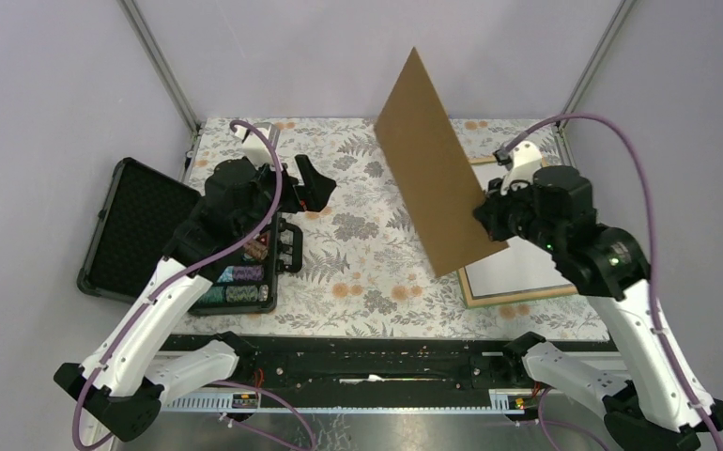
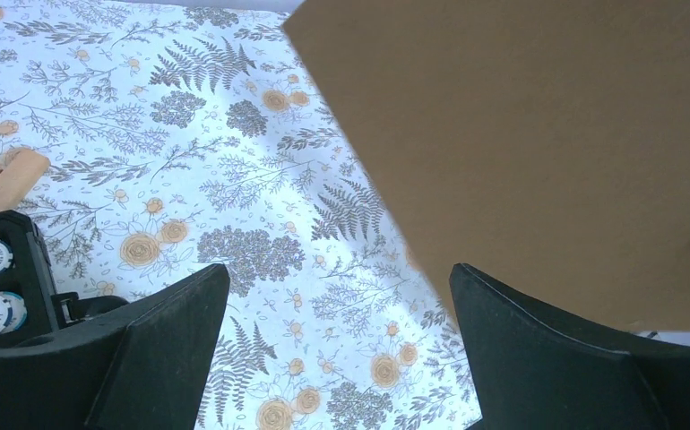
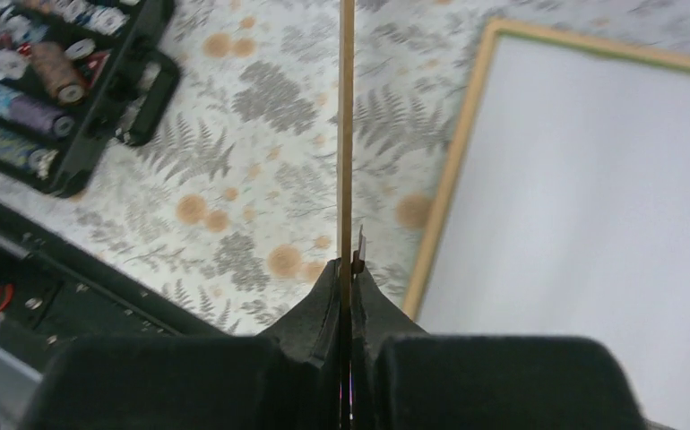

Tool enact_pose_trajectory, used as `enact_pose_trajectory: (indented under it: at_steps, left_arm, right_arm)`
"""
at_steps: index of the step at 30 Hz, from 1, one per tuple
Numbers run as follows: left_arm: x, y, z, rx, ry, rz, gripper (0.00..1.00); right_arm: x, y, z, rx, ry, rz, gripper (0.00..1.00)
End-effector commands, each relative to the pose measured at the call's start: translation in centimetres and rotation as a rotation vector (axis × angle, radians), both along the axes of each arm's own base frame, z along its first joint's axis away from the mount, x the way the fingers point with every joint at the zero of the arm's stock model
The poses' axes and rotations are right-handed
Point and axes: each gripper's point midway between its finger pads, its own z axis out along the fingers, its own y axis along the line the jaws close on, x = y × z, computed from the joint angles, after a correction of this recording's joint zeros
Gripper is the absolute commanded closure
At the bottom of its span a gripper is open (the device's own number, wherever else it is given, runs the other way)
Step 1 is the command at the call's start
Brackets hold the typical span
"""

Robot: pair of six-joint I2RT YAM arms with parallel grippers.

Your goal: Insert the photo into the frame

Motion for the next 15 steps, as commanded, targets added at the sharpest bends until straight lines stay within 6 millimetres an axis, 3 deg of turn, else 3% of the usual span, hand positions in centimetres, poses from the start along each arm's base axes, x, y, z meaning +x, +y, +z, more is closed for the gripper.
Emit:
enact_pose_trajectory:
  at_steps: [1,4,7,10,15]
  left_arm:
    - [-0.2,-0.3,2.3,0.014,-0.105,-0.054,0.01]
    - [-0.2,0.1,1.9,0.042,-0.128,-0.048,0.01]
    - [-0.2,0.8,1.0,0.065,-0.146,-0.013,0.01]
    - [-0.4,0.8,-0.8,0.106,-0.138,-0.005,0.01]
    - [-1.2,-0.5,-2.2,0.121,-0.140,-0.053,0.01]
  right_arm:
    - [-0.1,-5.0,6.5,-0.164,-0.211,-0.115,1.00]
    - [-0.6,-8.8,7.6,-0.286,-0.222,-0.238,1.00]
    - [-1.2,-12.4,6.9,-0.450,-0.168,-0.360,1.00]
    - [-1.2,-13.9,6.1,-0.544,-0.155,-0.407,1.00]
    - [0.2,-14.5,5.0,-0.663,-0.137,-0.415,1.00]
